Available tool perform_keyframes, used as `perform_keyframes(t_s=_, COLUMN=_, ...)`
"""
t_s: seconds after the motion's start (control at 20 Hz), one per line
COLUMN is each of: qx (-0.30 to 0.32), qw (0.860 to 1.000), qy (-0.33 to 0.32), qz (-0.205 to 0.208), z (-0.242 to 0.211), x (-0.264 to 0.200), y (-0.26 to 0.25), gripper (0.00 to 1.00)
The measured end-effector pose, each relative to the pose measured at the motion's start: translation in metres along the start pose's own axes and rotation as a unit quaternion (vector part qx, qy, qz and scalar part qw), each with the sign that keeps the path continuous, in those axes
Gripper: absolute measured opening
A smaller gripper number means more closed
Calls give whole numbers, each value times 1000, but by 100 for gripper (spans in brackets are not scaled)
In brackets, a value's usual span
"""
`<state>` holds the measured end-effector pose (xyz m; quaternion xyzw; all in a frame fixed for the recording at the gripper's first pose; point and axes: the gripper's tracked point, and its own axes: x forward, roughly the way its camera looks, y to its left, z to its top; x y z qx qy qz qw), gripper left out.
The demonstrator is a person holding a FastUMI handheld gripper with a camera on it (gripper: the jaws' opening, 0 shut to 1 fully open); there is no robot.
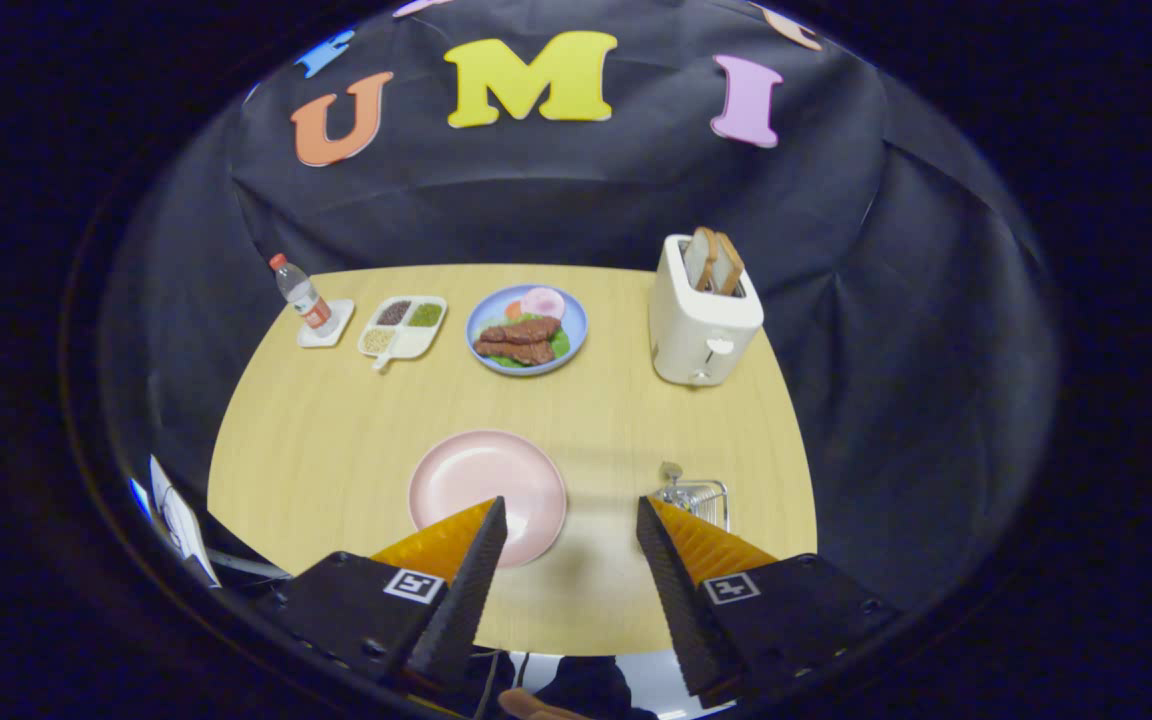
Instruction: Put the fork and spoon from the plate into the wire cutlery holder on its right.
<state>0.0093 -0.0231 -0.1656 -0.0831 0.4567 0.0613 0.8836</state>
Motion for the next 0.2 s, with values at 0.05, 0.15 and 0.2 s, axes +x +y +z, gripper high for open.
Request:
perform_keyframes(t_s=0.05, qx=-8, qw=1000, qy=-30, qz=-4, z=8, x=-9, y=7, gripper=84)
perform_keyframes(t_s=0.15, qx=-12, qw=995, qy=-95, qz=-6, z=26, x=-34, y=23, gripper=92)
perform_keyframes(t_s=0.2, qx=-5, qw=991, qy=-131, qz=-1, z=36, x=-50, y=33, gripper=92)
